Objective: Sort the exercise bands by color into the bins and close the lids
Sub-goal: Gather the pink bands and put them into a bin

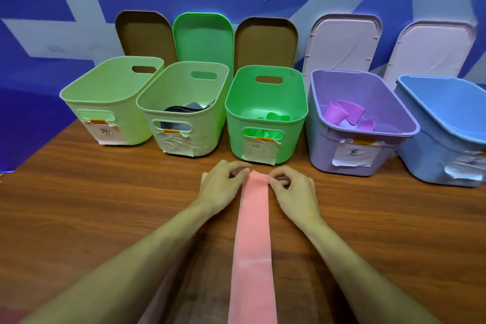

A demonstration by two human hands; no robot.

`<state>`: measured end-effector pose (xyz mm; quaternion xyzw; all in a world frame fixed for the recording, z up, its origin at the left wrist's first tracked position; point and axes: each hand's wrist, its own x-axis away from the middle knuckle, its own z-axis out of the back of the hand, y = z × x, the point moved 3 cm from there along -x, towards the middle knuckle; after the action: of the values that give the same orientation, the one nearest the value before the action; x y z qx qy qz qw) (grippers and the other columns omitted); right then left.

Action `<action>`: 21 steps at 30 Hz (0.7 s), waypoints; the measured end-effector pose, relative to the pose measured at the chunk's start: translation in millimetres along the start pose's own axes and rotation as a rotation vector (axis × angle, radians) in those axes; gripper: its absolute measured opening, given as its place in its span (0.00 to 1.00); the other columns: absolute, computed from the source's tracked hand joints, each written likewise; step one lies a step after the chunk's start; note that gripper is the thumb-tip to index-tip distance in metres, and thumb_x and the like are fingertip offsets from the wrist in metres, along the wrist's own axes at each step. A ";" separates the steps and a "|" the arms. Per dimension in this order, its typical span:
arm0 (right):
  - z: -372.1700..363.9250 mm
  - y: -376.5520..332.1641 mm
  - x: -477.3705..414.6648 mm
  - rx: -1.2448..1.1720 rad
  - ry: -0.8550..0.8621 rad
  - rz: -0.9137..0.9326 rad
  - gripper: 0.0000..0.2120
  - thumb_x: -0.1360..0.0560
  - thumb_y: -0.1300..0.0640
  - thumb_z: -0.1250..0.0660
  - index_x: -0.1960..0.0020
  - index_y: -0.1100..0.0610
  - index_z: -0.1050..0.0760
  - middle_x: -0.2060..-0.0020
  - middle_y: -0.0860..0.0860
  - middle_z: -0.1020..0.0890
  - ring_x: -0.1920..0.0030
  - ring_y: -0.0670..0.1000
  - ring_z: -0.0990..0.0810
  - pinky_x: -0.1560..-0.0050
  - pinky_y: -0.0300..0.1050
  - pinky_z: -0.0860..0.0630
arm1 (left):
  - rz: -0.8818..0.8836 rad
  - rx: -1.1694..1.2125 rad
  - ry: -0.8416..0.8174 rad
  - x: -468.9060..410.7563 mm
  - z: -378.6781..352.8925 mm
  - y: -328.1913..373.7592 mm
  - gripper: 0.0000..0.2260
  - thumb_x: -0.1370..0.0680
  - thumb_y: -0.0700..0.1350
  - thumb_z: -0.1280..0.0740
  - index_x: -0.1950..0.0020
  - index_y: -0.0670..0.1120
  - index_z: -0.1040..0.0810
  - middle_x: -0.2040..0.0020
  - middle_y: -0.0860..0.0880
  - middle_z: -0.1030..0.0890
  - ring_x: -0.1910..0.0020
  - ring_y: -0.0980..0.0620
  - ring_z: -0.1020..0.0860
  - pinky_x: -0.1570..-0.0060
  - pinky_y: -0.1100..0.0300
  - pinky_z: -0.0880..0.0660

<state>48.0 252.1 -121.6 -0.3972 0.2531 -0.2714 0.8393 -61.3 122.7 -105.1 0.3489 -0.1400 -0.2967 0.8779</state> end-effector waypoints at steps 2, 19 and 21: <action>1.0 1.1 0.2 -0.030 -0.002 -0.012 0.05 0.29 0.60 0.31 0.60 0.51 0.21 0.64 0.43 0.17 0.61 0.40 0.20 0.56 0.38 0.23 | -0.019 0.026 0.005 0.0 -1.2 -1.9 0.10 0.20 0.54 0.41 0.45 0.62 0.21 0.54 0.58 0.25 0.49 0.60 0.28 0.45 0.56 0.41; 11.7 -0.7 4.5 -0.334 0.065 -0.148 0.09 0.28 0.68 0.36 0.62 0.56 0.25 0.74 0.54 0.22 0.72 0.47 0.23 0.67 0.37 0.28 | -0.108 0.038 0.122 1.9 -6.6 -3.5 0.04 0.25 0.52 0.33 0.58 0.60 0.21 0.54 0.60 0.23 0.57 0.63 0.27 0.43 0.55 0.33; 17.6 -5.5 8.7 -0.420 0.095 -0.174 0.09 0.27 0.69 0.37 0.62 0.57 0.26 0.74 0.53 0.23 0.74 0.44 0.25 0.70 0.34 0.30 | -0.100 0.034 0.122 0.9 -6.4 -3.5 0.06 0.23 0.52 0.35 0.60 0.61 0.24 0.56 0.60 0.24 0.59 0.63 0.27 0.43 0.54 0.33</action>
<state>64.2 252.7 -109.2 -0.5701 0.3081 -0.3027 0.6989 -59.1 123.5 -112.1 0.3876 -0.0734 -0.3158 0.8629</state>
